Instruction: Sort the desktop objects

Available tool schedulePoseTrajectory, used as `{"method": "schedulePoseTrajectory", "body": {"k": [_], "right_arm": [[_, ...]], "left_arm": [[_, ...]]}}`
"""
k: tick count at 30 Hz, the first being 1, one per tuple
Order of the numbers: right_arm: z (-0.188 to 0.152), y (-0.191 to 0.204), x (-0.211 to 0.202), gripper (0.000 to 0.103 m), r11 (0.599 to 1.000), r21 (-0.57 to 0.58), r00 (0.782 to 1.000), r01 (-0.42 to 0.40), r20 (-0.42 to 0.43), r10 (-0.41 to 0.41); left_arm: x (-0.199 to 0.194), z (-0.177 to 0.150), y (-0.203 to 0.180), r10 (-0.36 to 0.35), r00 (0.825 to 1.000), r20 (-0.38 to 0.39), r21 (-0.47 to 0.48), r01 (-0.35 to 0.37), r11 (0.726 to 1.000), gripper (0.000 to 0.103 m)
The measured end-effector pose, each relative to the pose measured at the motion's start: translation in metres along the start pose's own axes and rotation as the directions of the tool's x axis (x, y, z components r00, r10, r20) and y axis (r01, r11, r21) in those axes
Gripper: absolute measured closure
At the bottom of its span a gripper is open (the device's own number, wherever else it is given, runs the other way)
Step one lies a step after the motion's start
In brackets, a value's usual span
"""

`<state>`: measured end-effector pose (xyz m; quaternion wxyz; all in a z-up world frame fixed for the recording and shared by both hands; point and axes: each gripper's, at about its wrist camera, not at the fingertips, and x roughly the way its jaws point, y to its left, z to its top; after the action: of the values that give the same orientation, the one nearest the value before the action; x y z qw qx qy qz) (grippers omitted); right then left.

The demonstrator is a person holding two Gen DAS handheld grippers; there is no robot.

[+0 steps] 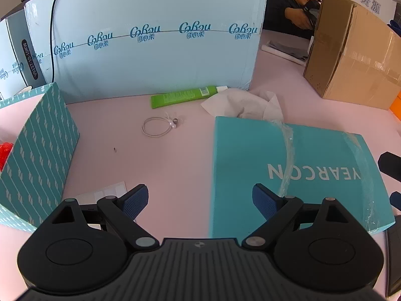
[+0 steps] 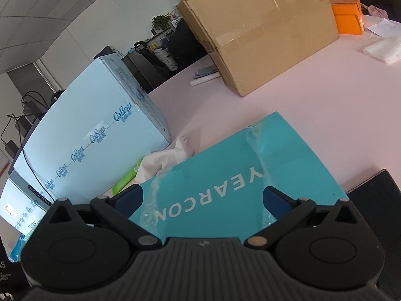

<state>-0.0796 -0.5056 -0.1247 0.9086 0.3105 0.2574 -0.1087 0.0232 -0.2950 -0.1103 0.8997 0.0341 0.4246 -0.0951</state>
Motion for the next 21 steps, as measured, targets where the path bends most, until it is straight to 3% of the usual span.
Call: {"method": "schedulePoseTrajectory", "body": {"k": [12,21], "right_arm": [[0.004,-0.013,0.001,0.0,0.999,0.009,0.999,0.036,0.012,-0.036],[0.016,-0.013,-0.002,0.0,0.994,-0.065,0.994,0.087,0.067,-0.082]], "left_arm": [[0.005,-0.001,-0.007,-0.002,1.0,-0.005,0.005,0.002,1.0,0.014],[0.007,0.0,-0.007,-0.006,1.0,-0.007,0.008,0.006,1.0,0.014]]}}
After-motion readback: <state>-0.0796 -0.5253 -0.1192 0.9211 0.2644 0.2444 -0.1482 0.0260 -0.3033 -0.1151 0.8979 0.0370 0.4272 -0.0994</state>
